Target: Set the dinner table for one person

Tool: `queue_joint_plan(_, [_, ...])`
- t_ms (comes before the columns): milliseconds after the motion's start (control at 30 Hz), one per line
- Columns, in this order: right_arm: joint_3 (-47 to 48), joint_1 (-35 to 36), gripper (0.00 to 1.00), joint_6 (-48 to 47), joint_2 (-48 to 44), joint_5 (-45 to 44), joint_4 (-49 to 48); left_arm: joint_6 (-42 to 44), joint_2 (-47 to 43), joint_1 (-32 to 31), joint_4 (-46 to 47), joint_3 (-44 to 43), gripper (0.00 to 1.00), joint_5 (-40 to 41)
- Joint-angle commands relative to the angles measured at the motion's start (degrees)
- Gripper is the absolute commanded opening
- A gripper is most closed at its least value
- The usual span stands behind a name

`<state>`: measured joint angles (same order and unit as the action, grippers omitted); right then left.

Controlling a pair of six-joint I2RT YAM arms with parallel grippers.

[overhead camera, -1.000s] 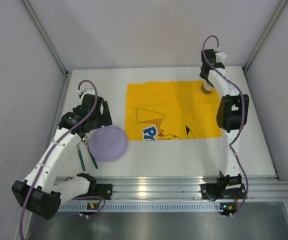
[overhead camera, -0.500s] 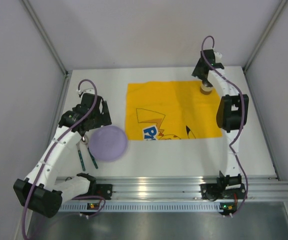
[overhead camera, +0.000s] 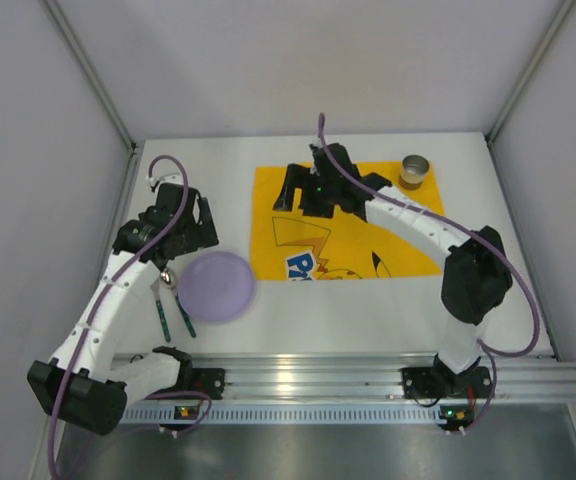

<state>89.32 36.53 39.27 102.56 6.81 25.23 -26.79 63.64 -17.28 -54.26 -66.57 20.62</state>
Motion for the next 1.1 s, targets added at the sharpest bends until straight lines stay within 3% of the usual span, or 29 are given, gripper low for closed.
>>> queue_joint_plan(0, [-2.66,3.87,0.87,6.17,7.28,11.47,-3.70,0.77,-0.44,0.40,0.30,-2.69,0.98,-0.23])
queue_joint_plan(600, [4.63,13.91,0.74,8.55,17.84,18.76,-3.18,1.30,-4.40,0.49,-3.39,-3.13,0.99,1.26])
queue_joint_plan(1000, [11.84,15.50,0.70,4.86,22.32,13.40,6.85,0.51,-7.47,0.67,-4.28,-1.55,0.99,2.40])
queue_joint_plan(1067, [12.28,15.76,0.63,4.50,23.03,13.84,6.93,0.24,-7.65,0.75,-4.01,-0.94,0.98,2.32])
